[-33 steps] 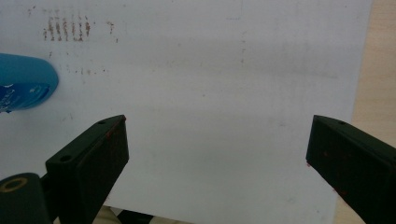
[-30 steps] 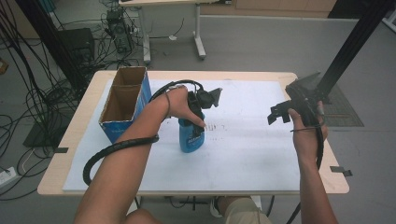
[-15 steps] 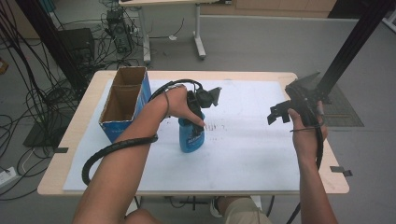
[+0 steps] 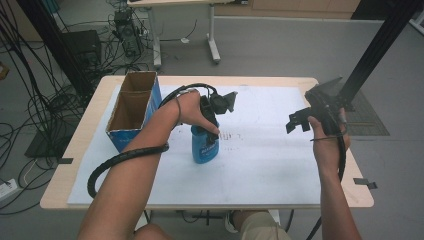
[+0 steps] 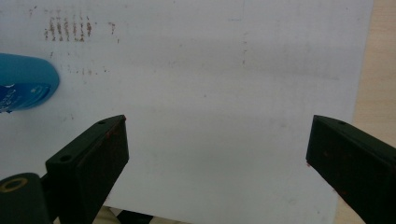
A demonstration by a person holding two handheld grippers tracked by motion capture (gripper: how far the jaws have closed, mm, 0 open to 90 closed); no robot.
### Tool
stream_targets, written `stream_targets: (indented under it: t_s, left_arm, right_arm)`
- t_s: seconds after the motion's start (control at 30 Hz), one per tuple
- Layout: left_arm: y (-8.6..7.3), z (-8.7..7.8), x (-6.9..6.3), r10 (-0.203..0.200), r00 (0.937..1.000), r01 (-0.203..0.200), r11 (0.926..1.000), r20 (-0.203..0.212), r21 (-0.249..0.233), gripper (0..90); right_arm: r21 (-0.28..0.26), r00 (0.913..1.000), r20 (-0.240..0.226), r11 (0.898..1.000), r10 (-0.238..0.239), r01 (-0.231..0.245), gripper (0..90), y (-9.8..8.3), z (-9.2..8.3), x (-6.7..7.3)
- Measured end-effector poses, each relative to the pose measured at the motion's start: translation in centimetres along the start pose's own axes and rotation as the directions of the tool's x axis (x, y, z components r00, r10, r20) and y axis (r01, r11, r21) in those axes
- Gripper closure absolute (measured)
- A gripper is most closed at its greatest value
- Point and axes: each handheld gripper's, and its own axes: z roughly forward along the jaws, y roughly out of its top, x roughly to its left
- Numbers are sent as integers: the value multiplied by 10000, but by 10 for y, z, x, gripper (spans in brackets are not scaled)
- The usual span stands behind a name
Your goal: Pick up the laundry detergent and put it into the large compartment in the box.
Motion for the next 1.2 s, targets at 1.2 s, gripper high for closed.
stream_targets:
  t_s: [1.2]
  left_arm:
    - [-1, -1, 0, -12, 9999, 11, 10000, -105, -45, 62]
  right_arm:
    - [39, 10000, 65, 10000, -21, 21, 57, 1, -1, 2]
